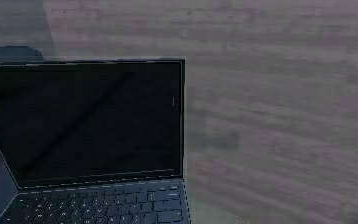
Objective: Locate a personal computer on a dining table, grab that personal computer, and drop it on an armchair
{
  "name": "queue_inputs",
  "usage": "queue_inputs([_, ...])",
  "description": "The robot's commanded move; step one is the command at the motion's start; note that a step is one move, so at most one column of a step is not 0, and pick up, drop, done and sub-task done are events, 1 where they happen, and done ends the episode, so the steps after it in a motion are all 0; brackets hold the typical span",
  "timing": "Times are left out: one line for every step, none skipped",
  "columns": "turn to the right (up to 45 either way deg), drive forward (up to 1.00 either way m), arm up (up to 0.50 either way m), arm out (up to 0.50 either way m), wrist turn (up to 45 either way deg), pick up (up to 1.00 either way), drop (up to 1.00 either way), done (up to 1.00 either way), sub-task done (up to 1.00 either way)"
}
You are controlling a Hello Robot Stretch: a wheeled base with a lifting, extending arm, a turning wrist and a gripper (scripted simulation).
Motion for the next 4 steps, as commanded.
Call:
queue_inputs([0.0,0.4,0.0,0.0,0.0,0.0,0.0,0.0,0.0])
queue_inputs([45.0,0.0,0.0,0.0,0.0,0.0,0.0,0.0,0.0])
queue_inputs([45.0,0.0,0.0,0.0,0.0,0.0,0.0,0.0,0.0])
queue_inputs([45.0,0.0,0.0,0.0,0.0,0.0,0.0,0.0,0.0])
